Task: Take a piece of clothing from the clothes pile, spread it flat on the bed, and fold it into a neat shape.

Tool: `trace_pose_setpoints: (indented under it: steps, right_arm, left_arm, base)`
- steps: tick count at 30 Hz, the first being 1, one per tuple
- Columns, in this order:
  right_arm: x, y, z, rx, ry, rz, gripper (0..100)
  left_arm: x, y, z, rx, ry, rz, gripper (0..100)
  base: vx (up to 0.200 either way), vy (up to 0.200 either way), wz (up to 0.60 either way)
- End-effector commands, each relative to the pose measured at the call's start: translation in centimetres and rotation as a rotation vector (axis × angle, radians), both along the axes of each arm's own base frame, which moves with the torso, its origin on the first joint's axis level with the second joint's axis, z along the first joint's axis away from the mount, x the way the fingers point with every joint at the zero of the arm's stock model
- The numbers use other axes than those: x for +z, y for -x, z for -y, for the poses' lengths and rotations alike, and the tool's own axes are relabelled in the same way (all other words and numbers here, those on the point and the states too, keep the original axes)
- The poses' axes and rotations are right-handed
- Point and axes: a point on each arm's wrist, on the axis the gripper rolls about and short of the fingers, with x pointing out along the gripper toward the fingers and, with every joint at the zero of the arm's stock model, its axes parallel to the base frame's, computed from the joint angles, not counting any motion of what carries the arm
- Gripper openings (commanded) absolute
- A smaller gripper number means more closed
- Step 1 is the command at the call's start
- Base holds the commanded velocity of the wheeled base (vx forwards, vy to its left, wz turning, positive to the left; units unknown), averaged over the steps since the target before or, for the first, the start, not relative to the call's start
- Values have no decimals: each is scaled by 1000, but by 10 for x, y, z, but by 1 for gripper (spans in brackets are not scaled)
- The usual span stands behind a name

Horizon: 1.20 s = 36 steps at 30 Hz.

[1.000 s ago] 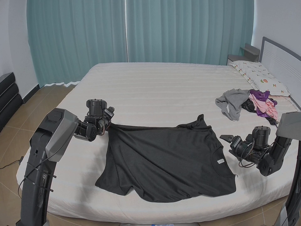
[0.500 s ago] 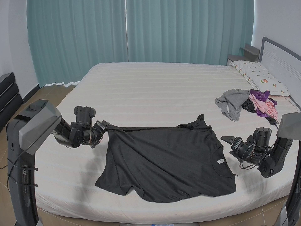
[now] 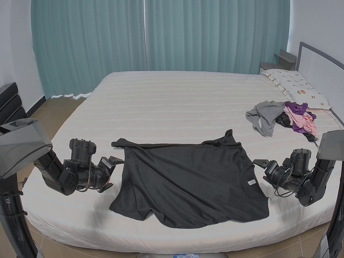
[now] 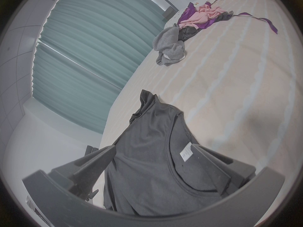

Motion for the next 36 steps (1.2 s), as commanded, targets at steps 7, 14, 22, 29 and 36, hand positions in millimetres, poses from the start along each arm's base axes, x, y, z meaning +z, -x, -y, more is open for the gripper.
trace_pose_setpoints:
  steps: [7,14,22,29,36]
  right_arm:
    - [-2,3,0,3,1,-14,100]
    - [-2,4,-5,17,1,-16,100]
    - [3,5,-4,17,5,1,100]
    - [20,8,-8,30,7,39,100]
    - [14,33,-6,37,11,-34,100]
  left_arm:
    - [3,23,3,-22,15,-1,100]
    - [3,24,6,-33,17,-2,100]
    - [4,27,10,-43,19,-5,100]
    - [10,34,13,-49,10,10,100]
    - [16,58,5,-38,1,-10,100]
  base:
    - [-29,0,0]
    - [0,0,0]
    - [0,-125,0]
    - [0,-200,0]
    - [0,-86,0]
